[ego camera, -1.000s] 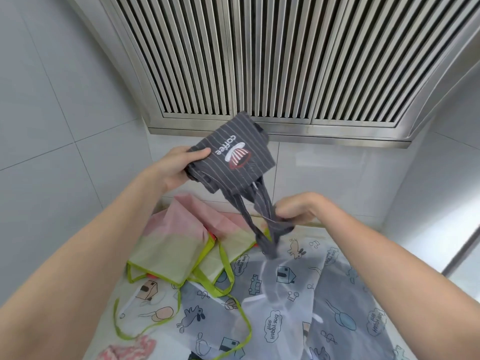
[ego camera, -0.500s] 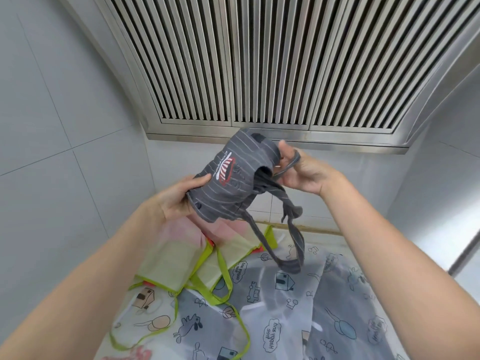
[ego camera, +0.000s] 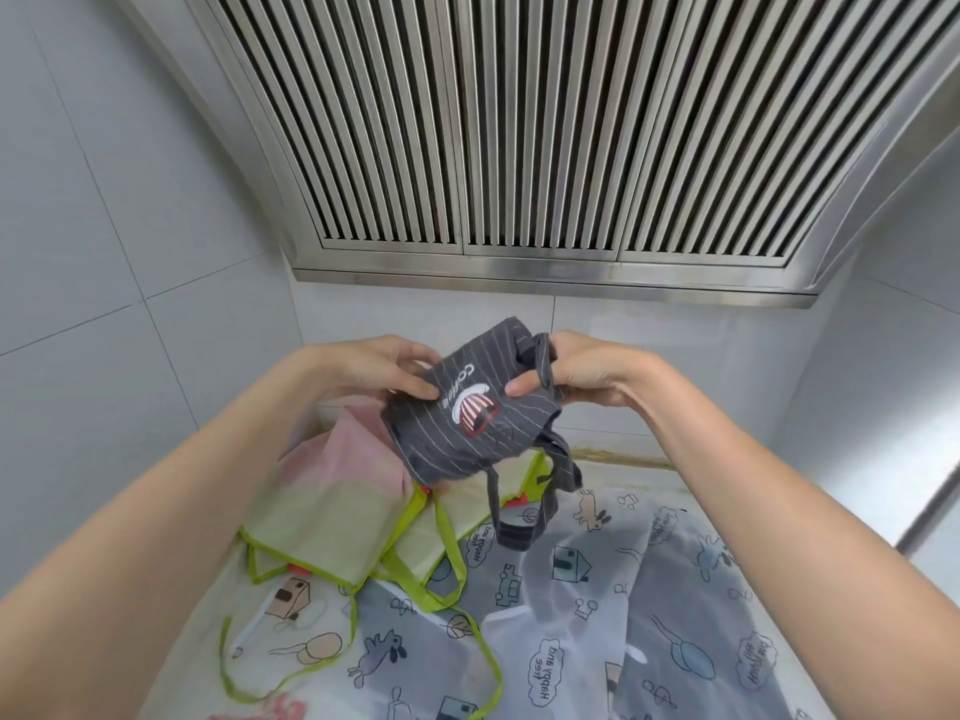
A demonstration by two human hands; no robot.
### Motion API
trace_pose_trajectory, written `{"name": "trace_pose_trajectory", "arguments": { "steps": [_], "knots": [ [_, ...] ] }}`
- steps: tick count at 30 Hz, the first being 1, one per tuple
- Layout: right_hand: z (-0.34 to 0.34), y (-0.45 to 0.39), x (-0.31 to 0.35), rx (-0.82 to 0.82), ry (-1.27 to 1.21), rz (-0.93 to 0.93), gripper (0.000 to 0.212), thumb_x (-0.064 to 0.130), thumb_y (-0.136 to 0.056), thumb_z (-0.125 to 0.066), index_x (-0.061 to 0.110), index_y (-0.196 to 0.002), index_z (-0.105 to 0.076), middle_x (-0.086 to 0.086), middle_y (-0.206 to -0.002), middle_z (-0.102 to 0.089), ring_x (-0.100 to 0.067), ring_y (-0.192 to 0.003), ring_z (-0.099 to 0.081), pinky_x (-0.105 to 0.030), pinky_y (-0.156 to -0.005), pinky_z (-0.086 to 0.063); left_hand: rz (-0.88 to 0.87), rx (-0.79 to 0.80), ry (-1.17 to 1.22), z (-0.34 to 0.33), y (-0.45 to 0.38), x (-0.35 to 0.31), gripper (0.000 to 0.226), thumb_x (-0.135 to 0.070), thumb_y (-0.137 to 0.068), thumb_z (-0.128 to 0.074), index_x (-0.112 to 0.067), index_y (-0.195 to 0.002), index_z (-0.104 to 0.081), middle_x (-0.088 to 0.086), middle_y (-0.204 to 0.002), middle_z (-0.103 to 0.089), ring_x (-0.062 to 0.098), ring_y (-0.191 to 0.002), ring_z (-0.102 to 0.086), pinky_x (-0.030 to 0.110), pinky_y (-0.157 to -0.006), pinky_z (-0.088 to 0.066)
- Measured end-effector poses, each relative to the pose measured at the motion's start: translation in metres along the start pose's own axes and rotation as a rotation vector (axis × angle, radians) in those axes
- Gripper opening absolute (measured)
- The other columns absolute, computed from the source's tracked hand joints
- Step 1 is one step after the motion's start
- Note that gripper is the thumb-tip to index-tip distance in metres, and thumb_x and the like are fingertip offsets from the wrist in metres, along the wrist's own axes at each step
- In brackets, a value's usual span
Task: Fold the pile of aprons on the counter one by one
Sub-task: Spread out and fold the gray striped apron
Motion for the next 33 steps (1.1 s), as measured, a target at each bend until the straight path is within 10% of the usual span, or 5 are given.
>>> {"name": "trace_pose_trajectory", "arguments": {
  "steps": [6,14,20,28,33],
  "knots": [
    [-0.010,0.002,0.005,0.164,0.216,-0.025,0.030,-0.002,-0.078,-0.070,0.009,-0.103,-0.058,-0.006,-0.100,-0.067,-0.017,-0.089,-0.064,-0.026,-0.075,-0.055,-0.642,-0.245,-0.367,-0.030,-0.001,-0.070,0.039,0.008,-0.088,-0.051,-0.026,-0.104,-0.062,-0.009,-0.120,-0.053,-0.002,-0.100,-0.050,0.014,-0.080,-0.045],
    [-0.010,0.011,-0.011,0.324,0.320,-0.060,0.023,0.003,-0.084,-0.065,0.011,-0.105,-0.061,-0.002,-0.102,-0.068,-0.015,-0.092,-0.066,-0.025,-0.078,-0.055,-0.537,-0.105,-0.848,-0.055,-0.018,-0.074,0.013,-0.037,-0.075,-0.047,-0.026,-0.068,-0.049,-0.006,-0.067,-0.049,0.015,-0.061,-0.042,0.016,-0.055,-0.030],
    [0.037,0.025,-0.042,0.086,-0.170,-0.011,0.028,0.014,-0.082,-0.060,0.005,-0.108,-0.061,-0.002,-0.096,-0.072,-0.014,-0.086,-0.068,-0.024,-0.079,-0.055,-0.456,-0.298,-0.273,-0.039,-0.006,-0.028,0.023,-0.039,-0.067,-0.047,-0.019,-0.055,-0.049,-0.007,-0.049,-0.048,0.005,-0.049,-0.041,0.017,-0.050,-0.035],
    [0.031,0.025,-0.033,0.112,0.079,-0.047,0.016,0.007,-0.089,-0.059,0.012,-0.104,-0.061,-0.006,-0.102,-0.069,-0.020,-0.092,-0.065,-0.033,-0.091,-0.052,-0.121,0.081,0.150,-0.074,-0.020,-0.033,0.047,-0.048,-0.072,-0.063,-0.025,-0.112,-0.058,-0.003,-0.115,-0.066,0.015,-0.102,-0.065,0.032,-0.092,-0.051],
    [0.032,0.018,-0.017,-0.040,-0.293,0.056,0.048,0.029,-0.087,-0.063,0.014,-0.130,-0.050,-0.003,-0.114,-0.064,-0.015,-0.096,-0.066,-0.027,-0.079,-0.055,-0.048,-0.241,0.506,-0.058,-0.035,-0.037,0.042,-0.039,-0.067,-0.073,-0.013,-0.100,-0.064,0.008,-0.092,-0.072,0.021,-0.078,-0.068,0.031,-0.077,-0.055]
  ]
}}
Point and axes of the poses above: each hand's wrist, its own y-axis away from the middle knuckle, its own z-axis out of the back of the hand, x = y × z, the point moved 4 cm from there along -y, towards the middle knuckle
